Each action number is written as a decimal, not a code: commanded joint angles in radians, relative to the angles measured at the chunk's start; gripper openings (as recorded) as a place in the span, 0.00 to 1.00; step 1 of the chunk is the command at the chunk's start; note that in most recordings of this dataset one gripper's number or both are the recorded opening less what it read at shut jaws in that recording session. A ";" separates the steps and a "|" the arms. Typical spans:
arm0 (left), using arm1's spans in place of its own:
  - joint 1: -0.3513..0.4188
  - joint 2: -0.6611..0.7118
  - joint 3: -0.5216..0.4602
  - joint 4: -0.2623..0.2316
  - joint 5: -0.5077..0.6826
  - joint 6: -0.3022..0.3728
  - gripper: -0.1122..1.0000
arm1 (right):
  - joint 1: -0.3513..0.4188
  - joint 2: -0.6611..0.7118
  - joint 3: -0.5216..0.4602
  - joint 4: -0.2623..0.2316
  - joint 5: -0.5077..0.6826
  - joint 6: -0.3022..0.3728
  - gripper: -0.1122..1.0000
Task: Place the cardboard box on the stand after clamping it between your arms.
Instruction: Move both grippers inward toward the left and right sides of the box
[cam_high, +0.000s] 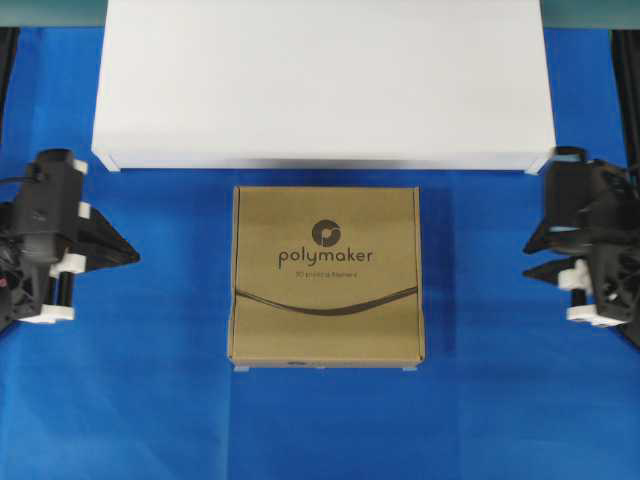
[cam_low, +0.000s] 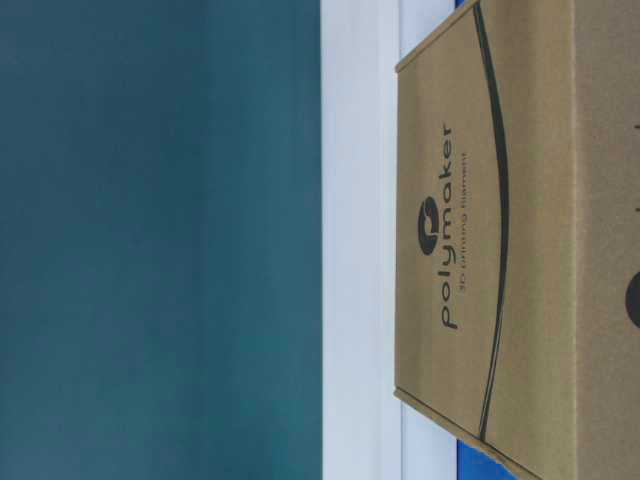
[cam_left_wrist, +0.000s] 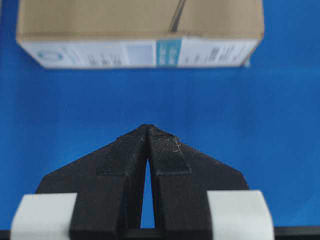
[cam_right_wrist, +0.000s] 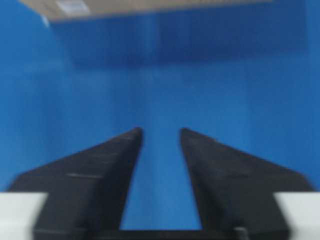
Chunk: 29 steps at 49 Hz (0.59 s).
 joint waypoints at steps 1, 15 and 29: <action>0.000 0.021 -0.031 0.005 -0.008 0.003 0.15 | -0.017 0.034 -0.037 -0.003 0.005 -0.003 0.33; 0.012 0.149 0.003 0.005 -0.141 -0.044 0.84 | -0.034 0.129 0.009 -0.026 -0.101 -0.011 0.96; 0.018 0.367 -0.008 0.005 -0.287 -0.069 0.86 | -0.040 0.276 0.031 -0.034 -0.295 -0.012 0.98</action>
